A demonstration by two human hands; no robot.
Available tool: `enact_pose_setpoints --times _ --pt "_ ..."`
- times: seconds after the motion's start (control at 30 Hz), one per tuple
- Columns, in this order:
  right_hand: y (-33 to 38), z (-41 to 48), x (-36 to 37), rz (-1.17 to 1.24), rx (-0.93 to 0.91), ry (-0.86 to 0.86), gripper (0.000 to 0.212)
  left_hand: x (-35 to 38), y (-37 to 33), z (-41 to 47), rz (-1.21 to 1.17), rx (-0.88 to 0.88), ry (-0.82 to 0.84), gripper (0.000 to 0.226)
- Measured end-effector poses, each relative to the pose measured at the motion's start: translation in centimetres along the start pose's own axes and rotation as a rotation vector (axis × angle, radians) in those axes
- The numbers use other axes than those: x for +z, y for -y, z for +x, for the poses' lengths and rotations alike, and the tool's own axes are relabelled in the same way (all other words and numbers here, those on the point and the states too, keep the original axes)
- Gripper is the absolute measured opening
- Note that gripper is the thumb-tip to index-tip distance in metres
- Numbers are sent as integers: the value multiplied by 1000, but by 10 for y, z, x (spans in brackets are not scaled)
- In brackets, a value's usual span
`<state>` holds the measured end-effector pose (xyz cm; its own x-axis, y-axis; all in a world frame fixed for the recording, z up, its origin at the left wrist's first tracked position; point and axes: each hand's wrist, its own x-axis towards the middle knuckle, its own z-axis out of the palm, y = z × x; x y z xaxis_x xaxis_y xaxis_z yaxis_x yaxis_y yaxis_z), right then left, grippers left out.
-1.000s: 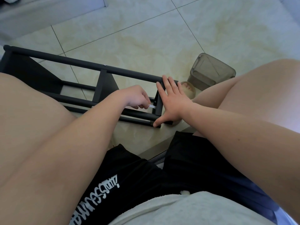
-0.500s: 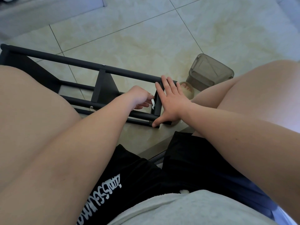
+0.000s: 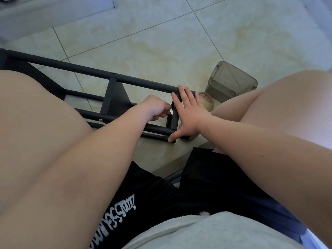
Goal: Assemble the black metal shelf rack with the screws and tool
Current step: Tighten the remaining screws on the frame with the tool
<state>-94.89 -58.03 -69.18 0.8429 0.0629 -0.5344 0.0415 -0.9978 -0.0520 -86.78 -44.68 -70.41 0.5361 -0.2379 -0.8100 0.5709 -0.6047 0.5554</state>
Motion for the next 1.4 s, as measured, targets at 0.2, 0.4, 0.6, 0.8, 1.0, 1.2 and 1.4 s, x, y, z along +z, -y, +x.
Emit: enact_pose_setpoints --times 0.2,0.4,0.6,0.8,1.0,1.2,1.4 --pt "-1 1 1 -6 2 -9 164 0 -1 2 20 -9 19 20" --pt "-1 0 1 -10 -3 -6 163 1 0 3 46 -35 31 20" --pt "-1 0 1 -8 -6 -4 163 0 -1 4 93 -39 80 16" --pt "-3 0 2 -6 -4 -9 164 -1 2 9 152 -38 113 21" --pt "-3 1 2 -7 -9 -8 164 -4 2 8 166 -32 143 20" --pt "-3 1 2 -2 -10 -5 164 -7 1 3 208 -4 164 18" --pt "-4 1 3 -4 -9 -3 164 -13 3 0 307 32 195 19"
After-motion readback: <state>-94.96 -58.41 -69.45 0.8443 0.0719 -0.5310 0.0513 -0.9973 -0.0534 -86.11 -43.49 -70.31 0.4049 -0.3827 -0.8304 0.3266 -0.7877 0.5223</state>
